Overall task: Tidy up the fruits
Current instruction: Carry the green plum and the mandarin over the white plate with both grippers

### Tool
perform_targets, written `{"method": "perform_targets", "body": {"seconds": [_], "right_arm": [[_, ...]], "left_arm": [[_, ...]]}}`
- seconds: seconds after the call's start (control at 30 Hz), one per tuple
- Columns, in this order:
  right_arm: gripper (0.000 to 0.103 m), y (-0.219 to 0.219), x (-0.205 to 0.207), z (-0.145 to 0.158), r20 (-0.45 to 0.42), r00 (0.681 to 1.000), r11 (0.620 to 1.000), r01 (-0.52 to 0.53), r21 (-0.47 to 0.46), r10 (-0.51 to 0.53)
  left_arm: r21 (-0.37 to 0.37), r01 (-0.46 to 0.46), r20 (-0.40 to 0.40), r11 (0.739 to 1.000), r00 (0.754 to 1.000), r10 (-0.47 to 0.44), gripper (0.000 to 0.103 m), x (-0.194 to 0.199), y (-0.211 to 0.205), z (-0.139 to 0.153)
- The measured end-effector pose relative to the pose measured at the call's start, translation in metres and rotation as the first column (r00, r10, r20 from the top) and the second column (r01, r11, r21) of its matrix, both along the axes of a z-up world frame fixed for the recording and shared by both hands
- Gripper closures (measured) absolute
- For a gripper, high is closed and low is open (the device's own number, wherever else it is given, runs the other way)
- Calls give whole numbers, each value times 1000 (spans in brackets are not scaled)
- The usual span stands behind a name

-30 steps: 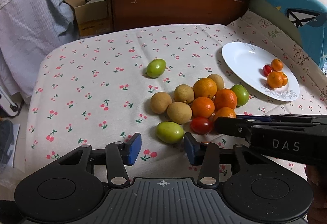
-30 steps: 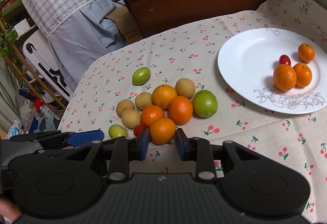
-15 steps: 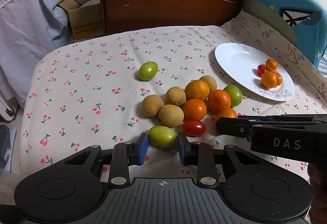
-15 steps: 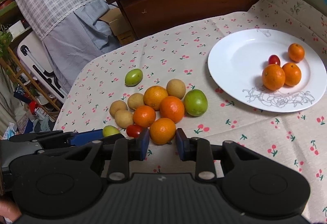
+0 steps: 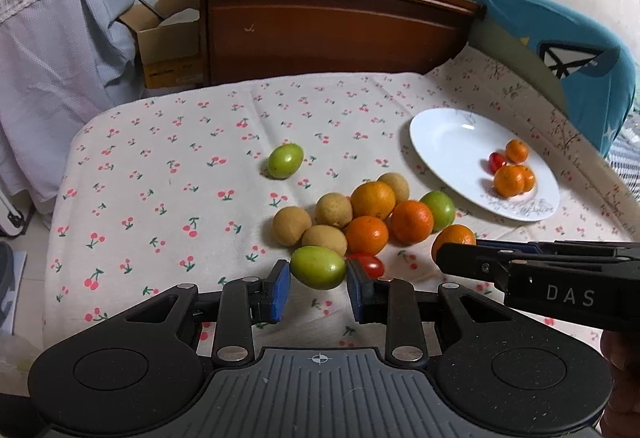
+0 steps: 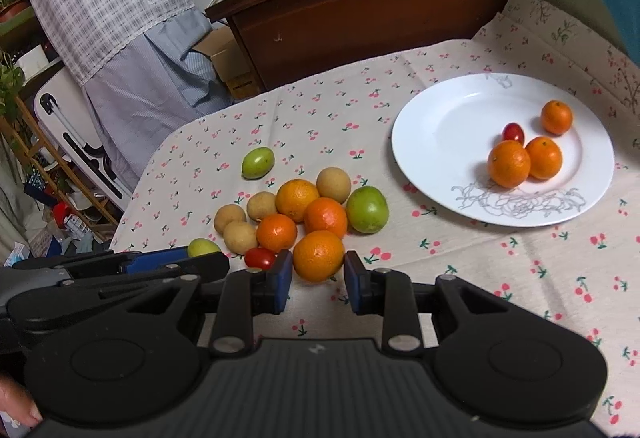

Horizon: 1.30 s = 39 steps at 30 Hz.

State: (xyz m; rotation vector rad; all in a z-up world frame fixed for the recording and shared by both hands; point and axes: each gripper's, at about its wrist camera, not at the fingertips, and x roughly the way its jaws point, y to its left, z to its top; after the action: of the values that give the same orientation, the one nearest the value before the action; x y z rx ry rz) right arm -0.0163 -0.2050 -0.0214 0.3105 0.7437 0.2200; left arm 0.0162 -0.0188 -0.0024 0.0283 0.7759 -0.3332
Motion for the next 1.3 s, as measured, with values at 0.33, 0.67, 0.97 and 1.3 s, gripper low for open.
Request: {"method": "perform_targets", "body": {"seconds": [0.33, 0.67, 0.97, 1.3], "right_arm": [[75, -23, -13, 33, 58, 998, 999, 9, -31, -7], [75, -72, -18, 61, 86, 993, 996, 85, -24, -82], [75, -114, 0, 61, 64, 975, 977, 213, -8, -212], [75, -143, 20, 46, -17, 944, 943, 329, 45, -329]], "left_arm": [[-38, 31, 38, 999, 999, -29, 75, -4, -8, 17], [-89, 72, 47, 993, 997, -68, 75, 6, -20, 33], [-100, 125, 46, 987, 992, -121, 75, 23, -41, 38], [-110, 189, 32, 976, 982, -186, 75, 46, -70, 37]]}}
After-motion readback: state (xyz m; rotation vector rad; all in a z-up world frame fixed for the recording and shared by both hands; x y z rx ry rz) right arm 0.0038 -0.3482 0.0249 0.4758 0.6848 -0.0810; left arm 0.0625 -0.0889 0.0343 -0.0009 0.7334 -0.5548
